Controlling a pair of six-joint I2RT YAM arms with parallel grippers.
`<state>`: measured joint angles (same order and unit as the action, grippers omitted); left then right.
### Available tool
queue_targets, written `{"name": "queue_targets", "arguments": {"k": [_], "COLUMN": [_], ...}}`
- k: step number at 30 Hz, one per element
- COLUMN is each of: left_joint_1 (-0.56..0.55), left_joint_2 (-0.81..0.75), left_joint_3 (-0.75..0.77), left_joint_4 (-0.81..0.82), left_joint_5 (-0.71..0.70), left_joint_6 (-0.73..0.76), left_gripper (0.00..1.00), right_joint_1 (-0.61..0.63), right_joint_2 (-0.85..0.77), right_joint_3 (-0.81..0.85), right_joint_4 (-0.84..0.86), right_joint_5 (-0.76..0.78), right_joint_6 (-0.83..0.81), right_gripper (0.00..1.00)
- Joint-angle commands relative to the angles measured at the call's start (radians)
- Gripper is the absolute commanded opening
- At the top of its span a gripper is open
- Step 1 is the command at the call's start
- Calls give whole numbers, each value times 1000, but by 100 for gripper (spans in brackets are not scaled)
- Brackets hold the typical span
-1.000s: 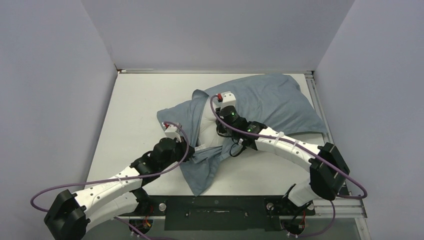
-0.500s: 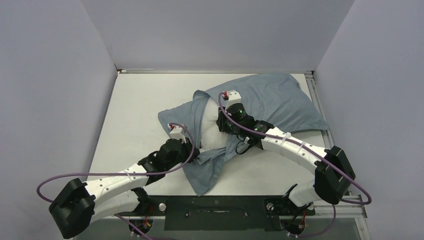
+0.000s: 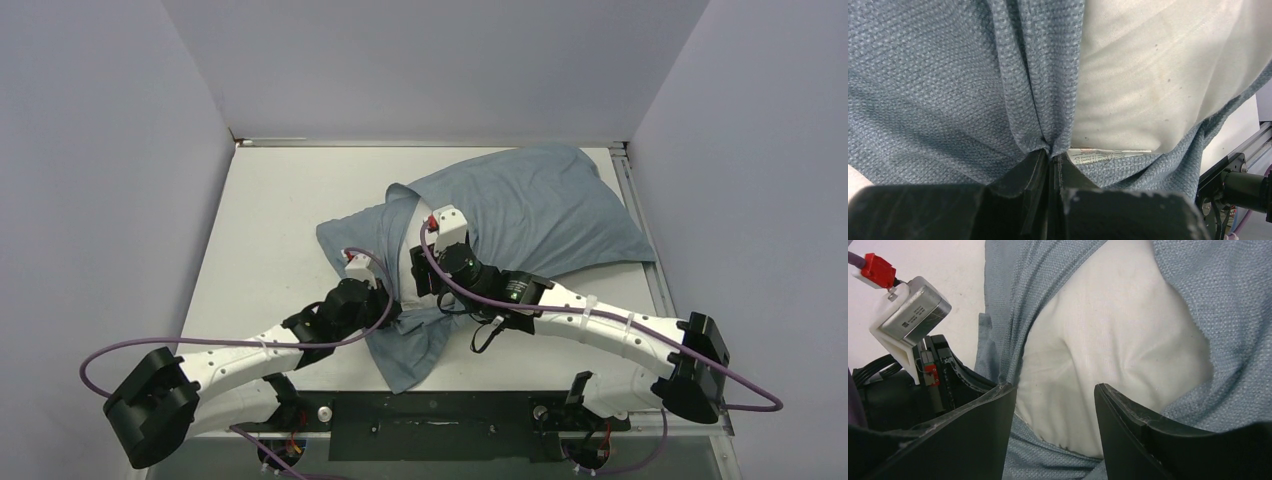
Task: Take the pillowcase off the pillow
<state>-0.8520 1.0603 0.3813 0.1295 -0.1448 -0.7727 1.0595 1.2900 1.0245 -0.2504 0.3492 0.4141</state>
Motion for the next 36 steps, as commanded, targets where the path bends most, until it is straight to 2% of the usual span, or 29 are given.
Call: {"name": "queue_targets", "arguments": {"k": [1,7,14,16,19,23,28,30,32,34,36], "left_joint_1": [-15,-20,-26,-27,-27,-31,-34,-35,-36,-38,-40], "left_joint_2": [14,21,18,19,15,10,6,4,0,-5,-13], "left_joint_3": [16,13,5,3,-2,-8,-12,-13,-13,-12,-13], "left_joint_4": [22,28,34,36,36,38,39,39,38,36,36], "left_joint_5": [33,31,26,27,24,21,20,19,20,20,20], "left_joint_6": [4,1,0,-2,-2,-5,-7,-7,-7,-7,-8], "left_gripper": [0,0,0,0,0,0,0,0,0,0,0], "right_joint_1": [23,25,25,23,23,15,1,-9,-27,-45,-68], "right_joint_2": [-26,18,82,110,148,198,277,306,328,339,342], "right_joint_3": [7,-12,-51,-53,-56,-70,-76,-74,-72,-73,-73], "right_joint_4": [-50,-112,-108,-116,-125,-98,-49,-19,11,47,84], "right_joint_5": [70,80,46,52,74,99,106,92,55,18,-27], "right_joint_6": [46,140,218,236,255,264,266,261,255,249,242], "right_gripper": [59,59,61,66,80,93,97,94,87,73,53]}}
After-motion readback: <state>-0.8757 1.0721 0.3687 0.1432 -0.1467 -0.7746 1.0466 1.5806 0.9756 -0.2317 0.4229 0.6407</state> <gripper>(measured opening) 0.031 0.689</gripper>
